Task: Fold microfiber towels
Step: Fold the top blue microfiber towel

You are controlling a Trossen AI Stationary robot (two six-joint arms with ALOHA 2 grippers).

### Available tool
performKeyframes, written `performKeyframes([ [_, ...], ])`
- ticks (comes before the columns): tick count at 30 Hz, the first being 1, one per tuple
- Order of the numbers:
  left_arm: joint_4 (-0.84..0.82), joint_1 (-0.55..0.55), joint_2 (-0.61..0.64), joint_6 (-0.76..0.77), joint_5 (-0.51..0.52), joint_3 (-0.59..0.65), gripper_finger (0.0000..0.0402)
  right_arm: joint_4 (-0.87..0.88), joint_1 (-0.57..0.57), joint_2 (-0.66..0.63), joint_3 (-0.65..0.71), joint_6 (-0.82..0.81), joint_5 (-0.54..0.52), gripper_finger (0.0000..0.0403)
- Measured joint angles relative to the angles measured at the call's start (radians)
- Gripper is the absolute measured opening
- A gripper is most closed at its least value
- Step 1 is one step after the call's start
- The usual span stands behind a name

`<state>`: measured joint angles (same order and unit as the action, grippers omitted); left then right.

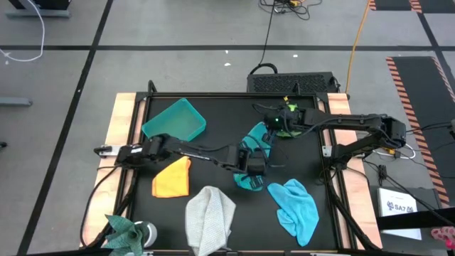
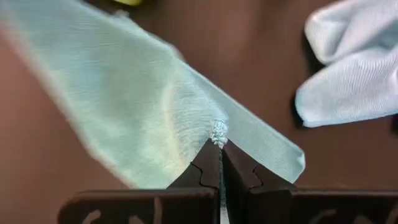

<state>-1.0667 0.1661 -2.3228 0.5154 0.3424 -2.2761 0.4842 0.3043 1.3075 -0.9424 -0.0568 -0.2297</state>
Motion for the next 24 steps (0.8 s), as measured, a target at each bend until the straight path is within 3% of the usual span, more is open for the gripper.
performKeyframes([
  [9,-0.163,0.023,0.166,0.096,0.286,-0.002,0.0,0.078,0.025,-0.126,0.0,0.011,0.004,0.0],
  [13,-0.243,0.015,0.197,0.135,0.371,-0.002,0.0,0.099,0.029,-0.222,0.0,-0.038,0.097,0.0],
  [19,-0.293,-0.013,0.204,0.137,0.415,-0.002,0.0,0.141,0.016,-0.334,0.0,-0.135,0.246,0.0],
  [24,-0.362,-0.044,0.224,0.121,0.424,-0.001,0.0,0.207,-0.029,-0.38,0.0,-0.199,0.267,0.0],
])
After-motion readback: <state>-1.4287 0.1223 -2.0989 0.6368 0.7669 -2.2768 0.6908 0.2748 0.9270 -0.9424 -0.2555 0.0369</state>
